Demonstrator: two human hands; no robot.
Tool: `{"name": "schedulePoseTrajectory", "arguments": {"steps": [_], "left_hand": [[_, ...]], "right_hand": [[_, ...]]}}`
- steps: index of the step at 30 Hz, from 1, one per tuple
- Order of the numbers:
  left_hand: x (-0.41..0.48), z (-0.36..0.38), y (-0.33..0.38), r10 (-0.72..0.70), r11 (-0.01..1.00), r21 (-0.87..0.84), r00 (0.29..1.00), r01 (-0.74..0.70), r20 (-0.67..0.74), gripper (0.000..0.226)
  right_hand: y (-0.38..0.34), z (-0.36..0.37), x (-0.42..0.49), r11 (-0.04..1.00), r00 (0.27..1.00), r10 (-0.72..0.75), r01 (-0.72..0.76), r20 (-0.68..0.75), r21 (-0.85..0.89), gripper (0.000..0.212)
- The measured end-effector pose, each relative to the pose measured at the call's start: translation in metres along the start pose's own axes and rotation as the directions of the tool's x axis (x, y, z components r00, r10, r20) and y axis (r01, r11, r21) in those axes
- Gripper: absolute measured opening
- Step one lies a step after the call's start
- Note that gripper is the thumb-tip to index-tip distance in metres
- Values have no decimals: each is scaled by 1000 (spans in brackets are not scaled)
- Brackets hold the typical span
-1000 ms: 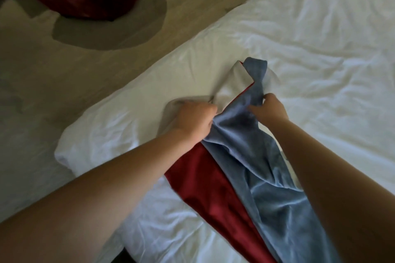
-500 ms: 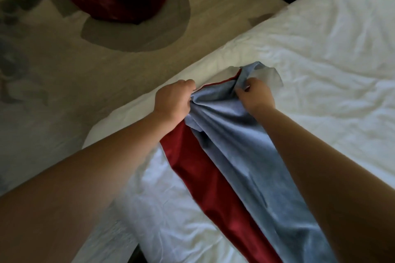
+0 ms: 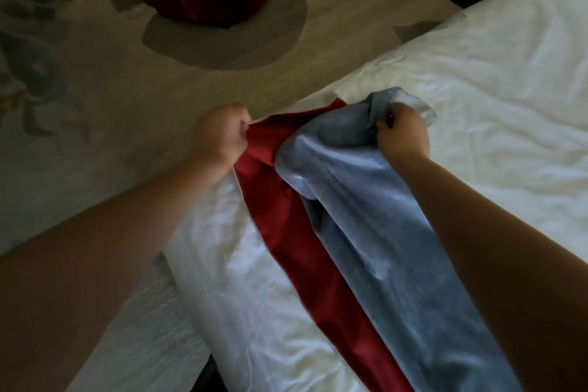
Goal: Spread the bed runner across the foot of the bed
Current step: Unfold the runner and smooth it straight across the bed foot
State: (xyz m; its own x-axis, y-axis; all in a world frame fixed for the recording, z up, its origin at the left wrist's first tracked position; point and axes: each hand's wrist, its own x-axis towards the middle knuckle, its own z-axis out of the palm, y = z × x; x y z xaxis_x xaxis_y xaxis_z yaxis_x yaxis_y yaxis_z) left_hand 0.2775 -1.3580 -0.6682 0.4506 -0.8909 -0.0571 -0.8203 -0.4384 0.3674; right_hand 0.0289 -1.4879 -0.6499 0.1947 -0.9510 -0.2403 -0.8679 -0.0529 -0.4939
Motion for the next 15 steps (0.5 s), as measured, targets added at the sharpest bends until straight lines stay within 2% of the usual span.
{"name": "schedulePoseTrajectory", "arguments": {"steps": [4,8,10,12,15], "left_hand": [[1,-11,-40,-185,981,66,982,182,48,14],[2,-7,-34,-174,974,167,977,152,123,15],[5,-4,-18,-94,979,188,989,71,113,17],[10,1,4,52,979,193,996,-65,72,27],[16,8,42,289,940,149,950,-306,122,24]], "right_hand": [[5,-13,2,999,998,-20,18,-56,-32,16],[22,-20,-3,994,1000,13,-10,26,-106,18],[29,-21,-7,990,994,63,-50,92,-134,22],[34,-21,-10,983,985,117,-96,129,-157,29],[31,-24,-12,975,993,105,-92,56,-202,43]]}}
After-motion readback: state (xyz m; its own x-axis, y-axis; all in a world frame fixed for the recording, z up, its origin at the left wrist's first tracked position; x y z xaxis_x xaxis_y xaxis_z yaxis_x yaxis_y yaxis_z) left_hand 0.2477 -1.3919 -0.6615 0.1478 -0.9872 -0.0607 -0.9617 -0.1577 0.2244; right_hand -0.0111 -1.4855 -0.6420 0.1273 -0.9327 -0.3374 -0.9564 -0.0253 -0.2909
